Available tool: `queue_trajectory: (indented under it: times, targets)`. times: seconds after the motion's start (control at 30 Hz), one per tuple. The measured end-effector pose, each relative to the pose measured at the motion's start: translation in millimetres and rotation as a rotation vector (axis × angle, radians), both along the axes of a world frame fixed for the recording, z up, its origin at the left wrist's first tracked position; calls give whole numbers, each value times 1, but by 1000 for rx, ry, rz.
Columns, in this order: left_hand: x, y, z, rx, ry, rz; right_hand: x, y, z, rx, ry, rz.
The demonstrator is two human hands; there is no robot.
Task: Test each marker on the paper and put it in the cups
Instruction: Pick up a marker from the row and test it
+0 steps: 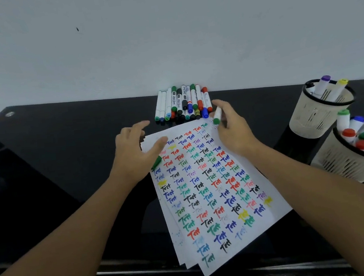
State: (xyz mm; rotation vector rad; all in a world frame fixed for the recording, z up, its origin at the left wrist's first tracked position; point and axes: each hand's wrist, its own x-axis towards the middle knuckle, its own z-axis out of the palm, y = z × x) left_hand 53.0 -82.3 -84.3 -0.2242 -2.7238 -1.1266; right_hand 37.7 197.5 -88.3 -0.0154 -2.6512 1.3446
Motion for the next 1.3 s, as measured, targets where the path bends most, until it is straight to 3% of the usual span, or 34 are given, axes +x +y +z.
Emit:
queue_trajectory:
  times: [0.1,0.27,0.4,0.5,0.6,1.17,1.3]
  targets:
    - [8,-16,9,-178,0,-44,2,-1,7,26,-69,73]
    - [22,-31,-1,-284,-162,-182,17,-11,17,-136,9,96]
    - [25,-21,-5,-192,-48,-129,26,-21,19,-12,-50,212]
    - [29,-12,-10,-76,-5,-75,33,-25,17,264,-122,309]
    - [33,-7,-16,-27,32,-54,34,-24,13,425,-62,339]
    - [34,-4,-20,-192,137,-141,42,-40,8,513,21,430]
    - [37,-5,-21,-212,197,-155,39,-52,7,615,64,432]
